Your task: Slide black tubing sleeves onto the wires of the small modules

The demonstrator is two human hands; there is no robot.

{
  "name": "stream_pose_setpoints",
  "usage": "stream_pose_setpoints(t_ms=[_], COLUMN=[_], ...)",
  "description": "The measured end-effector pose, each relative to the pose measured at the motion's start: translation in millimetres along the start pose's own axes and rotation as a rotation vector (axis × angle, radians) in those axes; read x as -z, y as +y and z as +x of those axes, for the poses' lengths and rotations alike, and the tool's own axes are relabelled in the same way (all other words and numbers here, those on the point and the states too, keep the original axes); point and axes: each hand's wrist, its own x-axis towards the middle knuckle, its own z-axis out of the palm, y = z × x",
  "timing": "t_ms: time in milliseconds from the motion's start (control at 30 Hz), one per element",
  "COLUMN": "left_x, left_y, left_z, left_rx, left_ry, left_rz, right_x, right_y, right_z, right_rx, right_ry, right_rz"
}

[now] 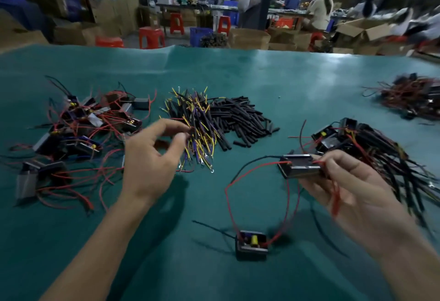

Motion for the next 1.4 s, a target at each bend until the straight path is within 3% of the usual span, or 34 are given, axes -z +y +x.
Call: stream_pose_setpoints(t_ms=[133,200,233,333,467,600,700,767,900,1033,1167,1233,1300,1400], left_x=[-30,-39,-41,-41,-48,-47,-44,-44,-42,-42,-45,-46,-45,-43], left_y=[20,21,19,14,12,4,-1,-2,3,7,8,9,10,10], left_z=[-21,-29,-32,-37,-44,-37,-32,-33,-37,-41,-40,-37,-36,-39], left_rx=[0.362,0.578,0.599,0.366,0.421,0.437,0.413,0.348,0.198,0.093,0.203,0.258,0.253,0.112], left_ry=[-0.587,-0.731,-0.772,-0.808,-0.739,-0.472,-0.314,-0.254,-0.169,-0.149,-0.177,-0.216,-0.236,-0.188], left_rz=[-0.374,-0.46,-0.445,-0.253,-0.312,-0.354,-0.318,-0.191,0.024,0.219,0.048,-0.108,-0.225,-0.041], right_x=[0,5,6,15,18,14,10,7,4,2,-4,-18,-30,-37], right_y=[-6,-10,-12,-14,-11,-2,12,21,27,22,14,16,23,34], right_z=[-3,-2,-2,-6,-12,-15,-18,-19,-17,-15,-3,13,35,58], right_rx=[0.067,0.085,0.1,0.148,0.172,0.123,-0.031,-0.121,-0.109,-0.129,-0.016,0.056,0.011,-0.054], right_ry=[-0.002,0.025,0.038,0.086,0.12,0.192,0.171,0.138,0.109,0.07,-0.01,-0.072,-0.213,-0.297], right_rz=[-0.141,-0.162,-0.173,-0.214,-0.26,-0.274,-0.356,-0.481,-0.869,-1.049,-1.286,-1.263,-1.247,-1.158])
